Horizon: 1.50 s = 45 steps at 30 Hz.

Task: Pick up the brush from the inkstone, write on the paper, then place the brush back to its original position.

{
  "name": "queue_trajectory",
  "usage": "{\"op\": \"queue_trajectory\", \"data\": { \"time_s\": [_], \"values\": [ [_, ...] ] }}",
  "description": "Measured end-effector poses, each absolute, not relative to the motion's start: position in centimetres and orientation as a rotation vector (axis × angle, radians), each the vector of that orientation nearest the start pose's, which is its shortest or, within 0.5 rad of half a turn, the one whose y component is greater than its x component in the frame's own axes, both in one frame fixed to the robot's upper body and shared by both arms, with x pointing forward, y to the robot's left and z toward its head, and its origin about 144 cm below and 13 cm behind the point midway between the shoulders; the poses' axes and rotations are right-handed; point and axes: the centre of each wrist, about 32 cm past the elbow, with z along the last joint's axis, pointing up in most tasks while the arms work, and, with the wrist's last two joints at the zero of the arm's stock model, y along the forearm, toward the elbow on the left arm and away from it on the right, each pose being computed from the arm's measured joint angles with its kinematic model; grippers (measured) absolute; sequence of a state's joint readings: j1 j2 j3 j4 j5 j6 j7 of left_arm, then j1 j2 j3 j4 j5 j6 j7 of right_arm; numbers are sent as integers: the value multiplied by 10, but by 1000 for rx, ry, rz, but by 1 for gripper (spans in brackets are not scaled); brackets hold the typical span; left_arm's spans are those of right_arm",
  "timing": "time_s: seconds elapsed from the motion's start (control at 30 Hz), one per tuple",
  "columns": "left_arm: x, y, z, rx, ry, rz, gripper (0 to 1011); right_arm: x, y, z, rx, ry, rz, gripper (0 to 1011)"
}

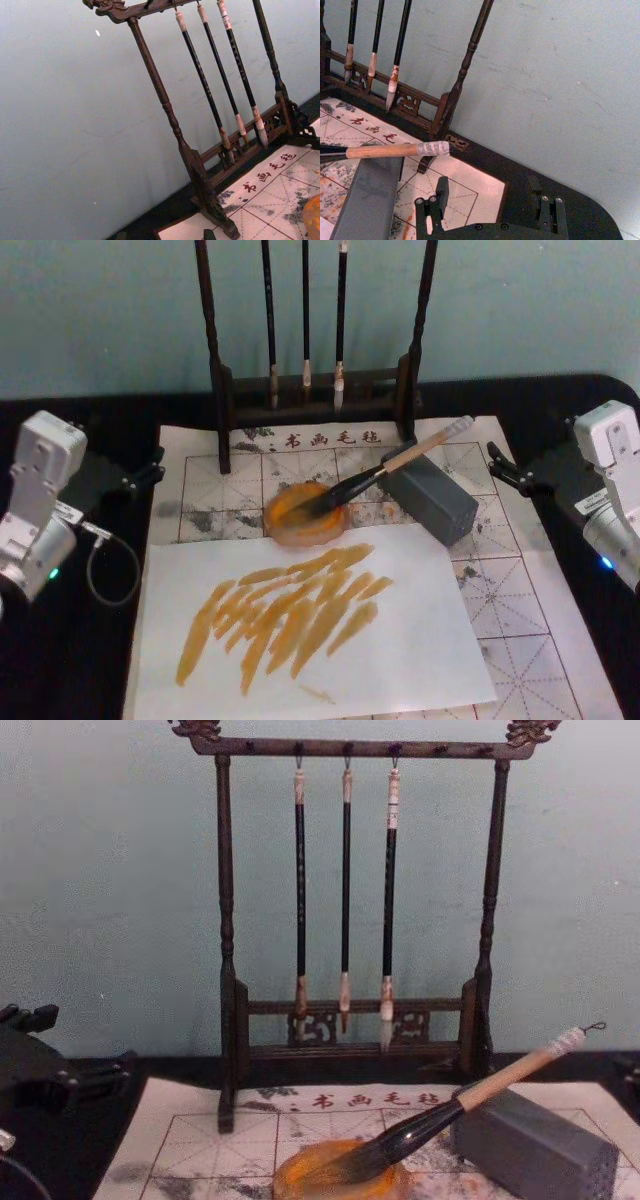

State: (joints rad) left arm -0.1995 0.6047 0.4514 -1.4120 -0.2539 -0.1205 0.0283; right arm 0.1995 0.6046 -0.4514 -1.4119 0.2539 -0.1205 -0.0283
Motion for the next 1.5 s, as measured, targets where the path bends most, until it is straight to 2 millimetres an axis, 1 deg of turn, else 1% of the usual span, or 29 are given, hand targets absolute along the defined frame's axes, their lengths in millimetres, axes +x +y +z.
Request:
{"op": "queue_trajectory", "data": {
  "time_s": [0.47,0.8,1.0,1.03,1.27,1.5],
  "values": [
    [489,310,1140,304,-285,1248,1001,489,-310,1140,-302,-283,-1249,1000],
    [489,310,1140,304,-285,1248,1001,486,-311,1147,-232,-213,-1240,1000],
    [489,310,1140,304,-285,1248,1001,481,-313,1153,-138,-79,-1229,1000],
    [489,310,1140,304,-285,1248,1001,481,-313,1153,-138,-79,-1229,1000],
    [489,310,1140,304,-285,1248,1001,475,-315,1158,-19,141,-1190,1000],
    [489,310,1140,304,-285,1248,1001,476,-317,1160,85,361,-1127,1000]
  ]
}}
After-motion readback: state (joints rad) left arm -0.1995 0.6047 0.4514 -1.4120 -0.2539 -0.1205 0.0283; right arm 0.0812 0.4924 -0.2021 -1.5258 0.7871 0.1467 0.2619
